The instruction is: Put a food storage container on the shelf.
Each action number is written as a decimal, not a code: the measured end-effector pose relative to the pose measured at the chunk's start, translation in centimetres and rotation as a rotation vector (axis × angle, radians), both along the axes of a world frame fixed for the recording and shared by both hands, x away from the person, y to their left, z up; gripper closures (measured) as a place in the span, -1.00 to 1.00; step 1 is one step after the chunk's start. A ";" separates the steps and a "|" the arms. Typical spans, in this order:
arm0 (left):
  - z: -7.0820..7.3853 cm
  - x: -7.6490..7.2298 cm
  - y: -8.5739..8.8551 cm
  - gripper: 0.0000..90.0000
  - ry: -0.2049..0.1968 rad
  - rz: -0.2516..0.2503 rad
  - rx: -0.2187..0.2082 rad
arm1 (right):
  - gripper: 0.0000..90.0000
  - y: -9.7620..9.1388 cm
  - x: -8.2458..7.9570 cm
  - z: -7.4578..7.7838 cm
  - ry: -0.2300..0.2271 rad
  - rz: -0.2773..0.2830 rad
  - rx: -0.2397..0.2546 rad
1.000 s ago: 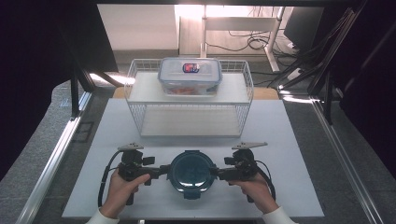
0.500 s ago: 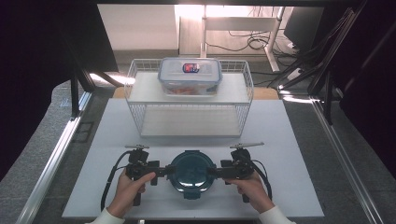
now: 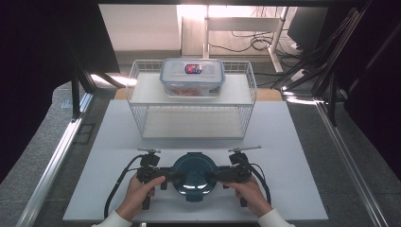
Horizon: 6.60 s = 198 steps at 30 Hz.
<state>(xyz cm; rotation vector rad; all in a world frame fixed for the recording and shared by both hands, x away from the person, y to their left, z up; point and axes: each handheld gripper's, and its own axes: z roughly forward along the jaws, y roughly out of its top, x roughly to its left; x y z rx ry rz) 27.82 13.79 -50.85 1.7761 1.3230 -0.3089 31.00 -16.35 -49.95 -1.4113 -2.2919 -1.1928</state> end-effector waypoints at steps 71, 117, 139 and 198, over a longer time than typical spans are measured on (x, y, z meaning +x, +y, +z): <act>2.6 -2.1 0.2 -0.15 -0.098 0.026 -0.060 | -0.21 -0.2 -2.1 3.2 -0.100 0.015 0.066; 8.4 -0.2 0.3 -0.13 -0.189 0.011 -0.074 | -0.21 -0.4 -0.6 9.3 -0.215 0.017 0.069; 12.2 2.0 0.8 -0.11 -0.232 0.024 -0.099 | -0.19 -0.2 1.6 13.3 -0.267 0.012 0.088; 25.4 9.5 3.0 -0.08 -0.366 0.035 -0.111 | -0.17 1.4 9.0 25.9 -0.366 0.012 0.142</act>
